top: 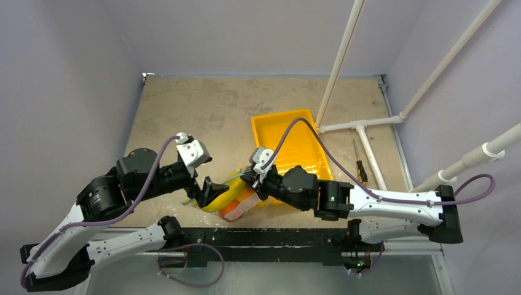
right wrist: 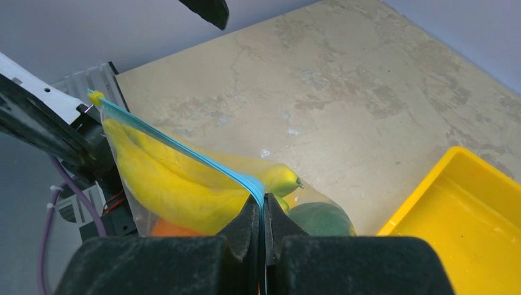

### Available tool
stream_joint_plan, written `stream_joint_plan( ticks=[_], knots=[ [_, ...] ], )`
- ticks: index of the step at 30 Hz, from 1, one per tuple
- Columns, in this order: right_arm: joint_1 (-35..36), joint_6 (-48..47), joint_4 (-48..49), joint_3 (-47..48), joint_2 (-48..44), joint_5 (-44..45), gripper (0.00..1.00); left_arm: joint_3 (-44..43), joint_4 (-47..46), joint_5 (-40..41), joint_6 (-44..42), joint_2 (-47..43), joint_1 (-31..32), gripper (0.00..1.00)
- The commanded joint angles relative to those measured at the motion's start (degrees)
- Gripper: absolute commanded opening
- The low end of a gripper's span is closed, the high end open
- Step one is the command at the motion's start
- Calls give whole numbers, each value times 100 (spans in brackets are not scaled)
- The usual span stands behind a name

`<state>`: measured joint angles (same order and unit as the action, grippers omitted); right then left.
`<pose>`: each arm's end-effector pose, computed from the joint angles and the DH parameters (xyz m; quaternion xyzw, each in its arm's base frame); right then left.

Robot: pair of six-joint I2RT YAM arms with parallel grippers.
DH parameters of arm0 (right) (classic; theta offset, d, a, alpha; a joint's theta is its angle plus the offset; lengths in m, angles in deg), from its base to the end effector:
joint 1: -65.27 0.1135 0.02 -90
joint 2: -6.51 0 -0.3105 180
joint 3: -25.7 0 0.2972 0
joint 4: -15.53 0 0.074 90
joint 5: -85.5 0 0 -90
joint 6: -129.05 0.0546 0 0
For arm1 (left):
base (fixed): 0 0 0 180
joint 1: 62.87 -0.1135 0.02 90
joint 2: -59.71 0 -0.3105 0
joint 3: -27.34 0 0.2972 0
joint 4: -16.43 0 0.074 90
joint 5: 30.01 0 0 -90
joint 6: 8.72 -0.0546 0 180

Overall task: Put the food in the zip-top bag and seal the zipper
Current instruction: Place the zipper food storage bag at the center of the board.

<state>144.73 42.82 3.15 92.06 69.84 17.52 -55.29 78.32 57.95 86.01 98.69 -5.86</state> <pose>0.0751 0.2916 0.3864 -0.3615 0.6668 0.3130 0.5716 0.0614 -0.0982 0.4737 0.3663 0.7227 -0.3131 0.4956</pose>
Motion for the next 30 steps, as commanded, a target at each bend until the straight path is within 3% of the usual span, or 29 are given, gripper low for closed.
stream_joint_plan(
  ticks=[1, 8, 12, 17, 22, 30],
  knots=[
    [23, 10, 602, 240, -27, -158, 0, 238, -305, -243, -193, 94, 2, 96],
    [20, -25, 762, 251, -75, -254, 0, 640, -348, -118, -175, 158, 1, 94],
    [24, -25, 820, 233, -124, -302, 0, 859, -384, 27, -161, 154, 0, 88],
    [24, -21, 838, 206, -167, -295, 0, 937, -433, 185, -135, 162, 4, 63],
    [20, -8, 889, 187, -241, -301, 0, 1064, -502, -5, -87, 283, 8, 53],
    [20, 1, 1031, 39, -418, -281, 0, 1155, -604, 1, -20, 559, 1, 25]
  ],
)
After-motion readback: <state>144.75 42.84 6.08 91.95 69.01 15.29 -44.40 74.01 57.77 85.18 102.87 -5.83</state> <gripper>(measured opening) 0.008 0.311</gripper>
